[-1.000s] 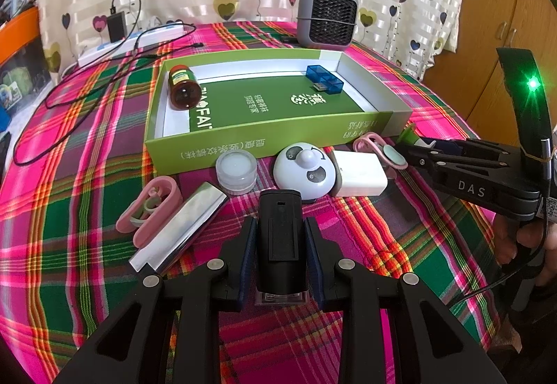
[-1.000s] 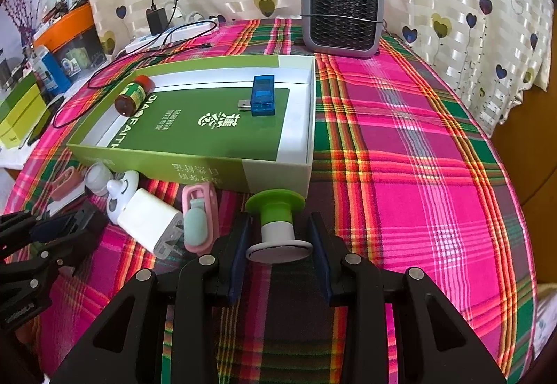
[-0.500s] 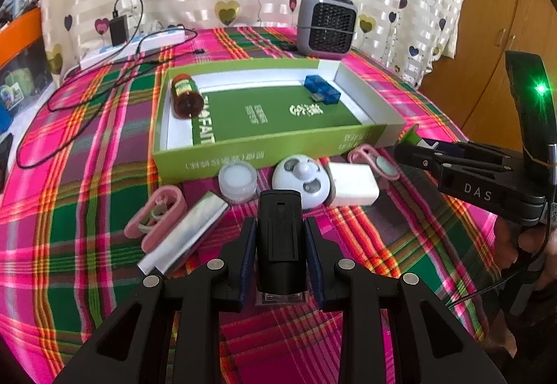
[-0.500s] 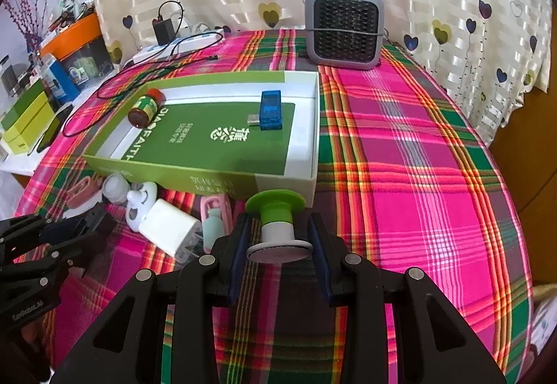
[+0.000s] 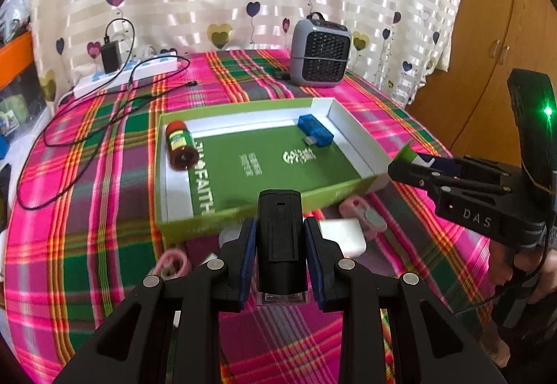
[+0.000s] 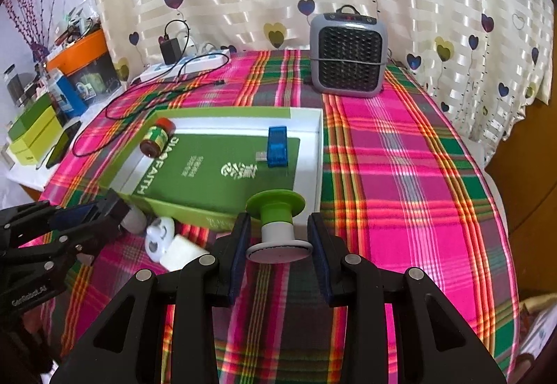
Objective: Organize rigid objects
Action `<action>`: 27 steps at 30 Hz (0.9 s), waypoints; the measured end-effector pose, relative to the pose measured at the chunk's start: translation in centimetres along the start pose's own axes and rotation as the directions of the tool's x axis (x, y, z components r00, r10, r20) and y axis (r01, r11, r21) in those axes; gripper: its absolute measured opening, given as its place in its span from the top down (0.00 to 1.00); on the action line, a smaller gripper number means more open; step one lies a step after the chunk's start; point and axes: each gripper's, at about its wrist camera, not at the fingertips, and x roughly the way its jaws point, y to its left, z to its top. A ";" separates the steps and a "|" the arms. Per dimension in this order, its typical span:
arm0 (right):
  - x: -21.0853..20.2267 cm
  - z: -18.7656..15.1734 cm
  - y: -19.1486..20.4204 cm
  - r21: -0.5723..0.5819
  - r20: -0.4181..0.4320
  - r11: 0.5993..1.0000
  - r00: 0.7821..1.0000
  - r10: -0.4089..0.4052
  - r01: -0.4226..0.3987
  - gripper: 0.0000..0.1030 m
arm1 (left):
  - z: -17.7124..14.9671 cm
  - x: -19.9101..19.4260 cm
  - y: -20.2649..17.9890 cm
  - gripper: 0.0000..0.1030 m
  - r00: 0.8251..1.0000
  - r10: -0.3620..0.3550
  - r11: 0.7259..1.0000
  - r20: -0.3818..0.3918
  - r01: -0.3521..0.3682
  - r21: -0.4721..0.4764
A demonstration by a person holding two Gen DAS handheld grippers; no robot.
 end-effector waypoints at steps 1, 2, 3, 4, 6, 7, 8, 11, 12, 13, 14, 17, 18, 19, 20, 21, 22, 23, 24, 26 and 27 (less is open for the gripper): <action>0.0 0.2 0.0 0.000 0.001 1.000 1.000 0.003 -0.003 0.66 | 0.4 0.2 0.0 0.75 1.000 -0.003 1.000 -0.001 0.003 0.001; 0.1 0.5 0.0 -0.002 0.002 1.000 1.000 0.004 -0.004 0.66 | 0.7 0.4 0.1 0.75 1.000 -0.004 1.000 -0.002 0.004 -0.002; 0.2 0.7 0.1 -0.004 0.003 1.000 1.000 0.004 -0.004 0.66 | 1.0 0.6 0.2 0.75 1.000 -0.005 1.000 -0.003 0.005 -0.004; 0.2 0.9 0.1 -0.007 0.004 1.000 1.000 0.005 -0.005 0.66 | 1.3 0.8 0.3 0.75 1.000 -0.011 1.000 -0.004 0.011 -0.005; 0.4 1.5 0.1 -0.009 0.005 1.000 1.000 0.012 -0.012 0.66 | 1.8 1.2 0.4 0.75 1.000 -0.012 1.000 -0.008 0.012 -0.010; 0.5 1.7 0.1 -0.009 0.005 1.000 1.000 0.014 -0.014 0.66 | 2.0 1.4 0.4 0.75 1.000 -0.011 1.000 -0.010 0.011 -0.009; 0.6 1.9 0.1 -0.011 0.004 1.000 1.000 0.015 -0.015 0.66 | 2.2 1.7 0.5 0.75 1.000 -0.009 1.000 -0.011 0.009 -0.009; 1.2 2.6 0.2 -0.012 -0.002 1.000 1.000 0.020 -0.020 0.66 | 2.9 2.4 0.9 0.75 1.000 -0.006 1.000 -0.019 0.006 -0.012; 1.4 2.8 0.1 -0.009 -0.004 1.000 1.000 0.025 -0.025 0.66 | 3.2 2.7 1.0 0.75 1.000 -0.003 1.000 -0.021 0.003 -0.012; 1.7 3.2 0.1 -0.005 -0.007 0.999 0.999 0.033 -0.033 0.66 | 3.5 2.9 1.1 0.75 1.000 -0.001 1.000 -0.021 0.001 -0.010; 1.9 3.4 0.1 -0.003 -0.007 0.999 0.999 0.038 -0.038 0.66 | 3.9 3.2 1.2 0.75 1.000 0.002 1.000 -0.020 -0.003 -0.011; 2.8 4.1 0.3 -0.005 -0.010 0.999 0.999 0.043 -0.043 0.66 | 4.8 3.9 1.6 0.75 1.000 0.005 1.000 -0.024 -0.005 -0.014; 3.1 4.4 0.4 -0.005 -0.014 0.999 0.999 0.047 -0.047 0.66 | 5.1 4.2 1.7 0.75 1.000 0.007 1.000 -0.025 -0.007 -0.014; 3.4 4.6 0.5 -0.006 -0.016 0.999 0.999 0.050 -0.050 0.66 | 5.4 4.5 1.7 0.75 1.000 0.008 1.000 -0.026 -0.008 -0.010; 3.8 4.9 0.6 -0.007 -0.019 0.999 0.998 0.054 -0.054 0.66 | 5.7 4.8 1.8 0.75 1.000 0.009 1.000 -0.027 -0.009 -0.009; 4.0 5.0 0.7 -0.009 -0.021 0.998 0.998 0.056 -0.056 0.66 | 5.9 5.1 1.9 0.75 1.000 0.010 1.000 -0.029 -0.010 -0.010; 4.3 5.3 0.9 -0.014 -0.022 0.998 0.998 0.057 -0.057 0.66 | 6.1 5.5 2.1 0.75 0.999 0.007 1.000 -0.033 -0.007 -0.011; 4.7 5.5 1.1 -0.020 -0.025 0.998 0.998 0.056 -0.057 0.66 | 6.3 5.9 2.3 0.75 0.999 0.003 1.000 -0.038 -0.003 -0.018; 5.0 5.6 1.1 -0.024 -0.028 0.998 0.998 0.056 -0.056 0.66 | 6.5 6.3 2.5 0.75 0.999 0.000 1.000 -0.044 -0.002 -0.025; 5.8 6.0 1.2 -0.023 -0.039 0.998 0.997 0.065 -0.066 0.66 | 6.9 7.1 2.9 0.75 0.999 0.002 1.000 -0.051 -0.004 -0.030; 6.2 6.2 1.2 -0.021 -0.044 0.997 0.997 0.067 -0.068 0.66 | 7.0 7.4 3.1 0.75 0.998 0.007 0.999 -0.055 -0.008 -0.034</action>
